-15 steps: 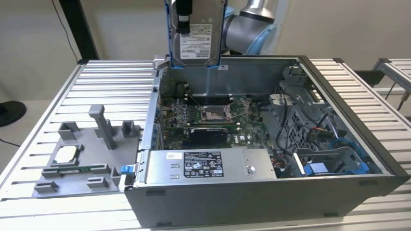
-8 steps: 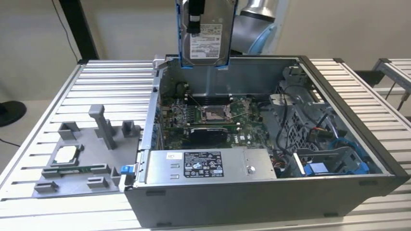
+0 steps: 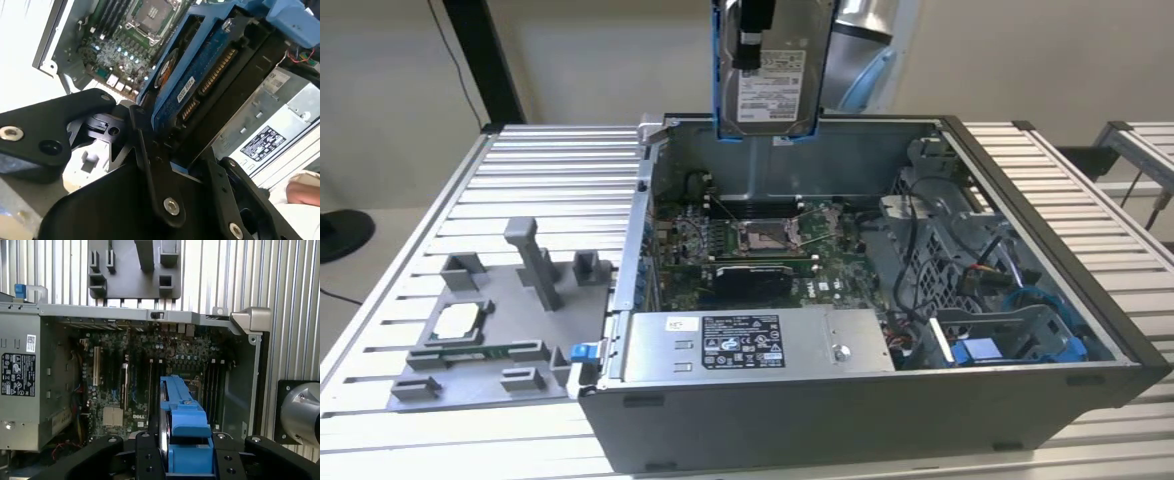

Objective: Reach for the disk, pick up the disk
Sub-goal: 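Pick up the disk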

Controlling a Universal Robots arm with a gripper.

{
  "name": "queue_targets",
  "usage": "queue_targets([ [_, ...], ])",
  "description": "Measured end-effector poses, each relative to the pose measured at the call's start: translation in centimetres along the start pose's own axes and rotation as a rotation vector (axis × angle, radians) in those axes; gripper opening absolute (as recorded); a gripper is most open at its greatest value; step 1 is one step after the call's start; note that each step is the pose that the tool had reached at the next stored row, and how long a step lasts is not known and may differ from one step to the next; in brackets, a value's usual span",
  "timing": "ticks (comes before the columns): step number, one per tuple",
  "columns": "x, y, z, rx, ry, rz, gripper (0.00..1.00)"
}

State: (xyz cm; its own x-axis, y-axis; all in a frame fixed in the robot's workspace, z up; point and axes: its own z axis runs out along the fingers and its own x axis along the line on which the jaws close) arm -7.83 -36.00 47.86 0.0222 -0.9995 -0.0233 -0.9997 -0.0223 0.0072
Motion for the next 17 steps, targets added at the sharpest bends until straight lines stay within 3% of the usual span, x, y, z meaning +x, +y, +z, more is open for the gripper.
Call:
queue_targets([
  [17,0.09,-4.22,-0.03,-0.0001,0.0001,0.0,0.0],
])
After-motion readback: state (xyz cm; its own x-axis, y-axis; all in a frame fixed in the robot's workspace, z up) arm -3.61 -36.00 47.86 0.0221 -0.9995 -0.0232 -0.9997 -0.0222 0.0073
